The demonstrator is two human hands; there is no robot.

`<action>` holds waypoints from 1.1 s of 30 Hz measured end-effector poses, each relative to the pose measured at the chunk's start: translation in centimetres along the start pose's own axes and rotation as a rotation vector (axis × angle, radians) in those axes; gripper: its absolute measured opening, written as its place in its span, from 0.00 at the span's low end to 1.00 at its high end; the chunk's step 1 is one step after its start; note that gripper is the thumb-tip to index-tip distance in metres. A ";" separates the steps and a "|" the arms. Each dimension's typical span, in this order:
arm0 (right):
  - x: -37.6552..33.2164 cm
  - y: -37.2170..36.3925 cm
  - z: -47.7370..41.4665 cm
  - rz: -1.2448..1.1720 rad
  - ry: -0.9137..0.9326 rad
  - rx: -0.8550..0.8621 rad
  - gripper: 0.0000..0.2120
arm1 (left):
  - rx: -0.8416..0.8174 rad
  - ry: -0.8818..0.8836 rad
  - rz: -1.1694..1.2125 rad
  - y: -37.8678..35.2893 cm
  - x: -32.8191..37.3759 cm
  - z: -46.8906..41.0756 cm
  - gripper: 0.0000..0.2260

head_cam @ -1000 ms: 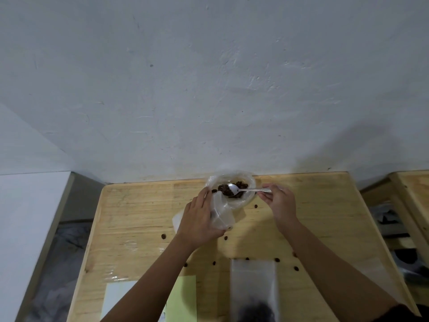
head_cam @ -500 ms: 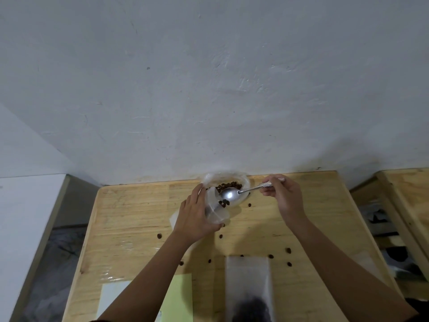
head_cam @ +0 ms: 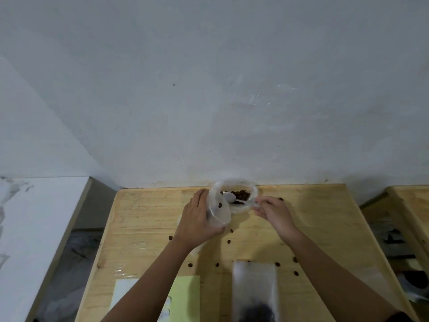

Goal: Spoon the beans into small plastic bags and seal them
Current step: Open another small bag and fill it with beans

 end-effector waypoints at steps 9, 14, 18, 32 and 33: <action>-1.5 3.1 4.1 0.294 0.124 0.126 0.06 | 0.005 -0.001 0.049 1.1 2.7 2.2 0.49; -5.0 1.2 8.5 0.259 0.252 -0.159 0.05 | -0.005 -0.023 0.043 1.2 5.2 2.8 0.51; -6.6 -1.1 11.6 0.603 0.266 -0.330 0.09 | 0.061 -0.092 0.021 1.1 7.0 3.1 0.52; -6.1 0.5 13.8 0.576 0.473 -0.039 0.07 | 0.011 -0.148 0.617 2.2 8.4 7.2 0.34; -6.1 0.6 13.9 0.532 0.490 -0.032 0.08 | 0.040 -0.159 0.666 2.6 8.7 7.3 0.29</action>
Point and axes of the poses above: each hand's wrist, its own z-axis away from the middle knuckle, its own y-axis out of the back of the hand, x = y × z, the point moved 1 cm from there along -z, towards the middle knuckle, and after that the axes turned 11 degrees about -x, right-handed, at the moved point
